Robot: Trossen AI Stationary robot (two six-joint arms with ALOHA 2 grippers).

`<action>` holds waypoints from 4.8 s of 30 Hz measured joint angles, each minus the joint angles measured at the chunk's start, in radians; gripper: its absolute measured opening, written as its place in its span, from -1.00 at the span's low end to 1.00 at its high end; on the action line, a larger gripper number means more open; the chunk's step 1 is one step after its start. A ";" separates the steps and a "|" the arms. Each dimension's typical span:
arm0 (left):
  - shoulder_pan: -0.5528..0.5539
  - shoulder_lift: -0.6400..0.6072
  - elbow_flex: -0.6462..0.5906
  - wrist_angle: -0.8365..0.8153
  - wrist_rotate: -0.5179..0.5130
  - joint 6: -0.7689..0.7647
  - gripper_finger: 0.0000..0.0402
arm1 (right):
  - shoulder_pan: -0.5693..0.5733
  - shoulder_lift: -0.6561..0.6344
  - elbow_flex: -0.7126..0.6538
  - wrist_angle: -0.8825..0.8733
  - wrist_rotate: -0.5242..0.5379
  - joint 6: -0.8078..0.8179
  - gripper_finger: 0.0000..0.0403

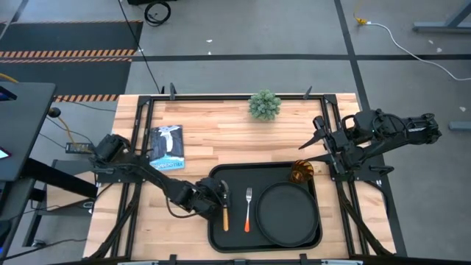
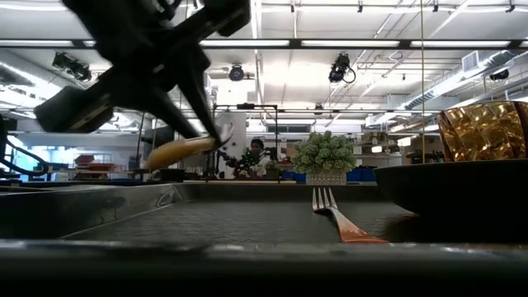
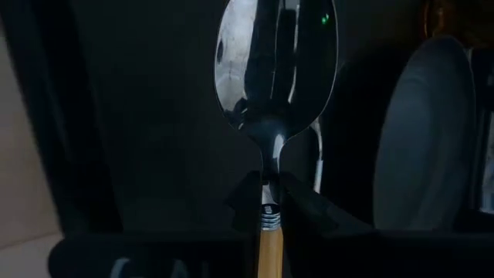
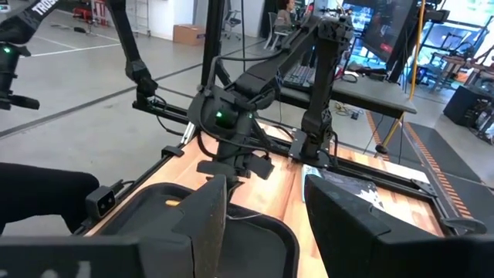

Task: Pick and place plate/cup/fork/spoon on tray
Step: Put the yellow spoon on the black tray to the left of the orange fork, then adjust the orange fork on the black tray

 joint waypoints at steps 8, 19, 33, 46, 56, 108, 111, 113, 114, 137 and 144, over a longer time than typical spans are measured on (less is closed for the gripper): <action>0.012 0.096 0.117 -0.121 0.048 0.021 -0.81 | 0.000 0.000 0.000 0.007 -0.005 0.001 -0.09; 0.014 0.149 0.111 -0.121 0.097 -0.009 -0.70 | 0.000 0.000 0.000 0.011 -0.019 0.003 -0.09; 0.018 0.136 0.146 -0.223 0.064 0.181 -0.34 | 0.000 0.042 0.000 0.009 -0.019 0.003 -0.09; 0.088 0.158 0.301 -0.092 0.024 1.098 -0.40 | 0.000 0.059 -0.001 0.057 -0.018 0.033 -0.09; 0.130 0.239 0.299 0.055 0.174 1.241 -0.40 | 0.000 0.060 -0.001 0.060 -0.018 0.075 -0.09; 0.129 0.470 0.557 -0.103 0.169 1.592 -0.40 | 0.000 0.059 -0.001 0.075 -0.018 0.075 -0.09; 0.135 0.473 0.558 -0.108 0.177 1.591 -0.40 | 0.000 0.059 -0.001 0.074 -0.018 0.075 -0.09; 0.136 0.473 0.559 -0.119 0.181 1.591 -0.40 | 0.000 0.059 -0.001 0.074 -0.018 0.075 -0.09; 0.136 0.473 0.559 -0.126 0.181 1.591 -0.40 | 0.000 0.059 -0.001 0.074 -0.018 0.075 -0.09; 0.140 0.451 0.622 -0.337 0.196 1.574 -0.40 | 0.000 0.060 -0.001 0.079 -0.018 0.073 -0.09; 0.140 0.451 0.624 -0.304 0.196 1.592 -0.40 | 0.000 0.061 -0.001 0.083 -0.018 0.074 -0.09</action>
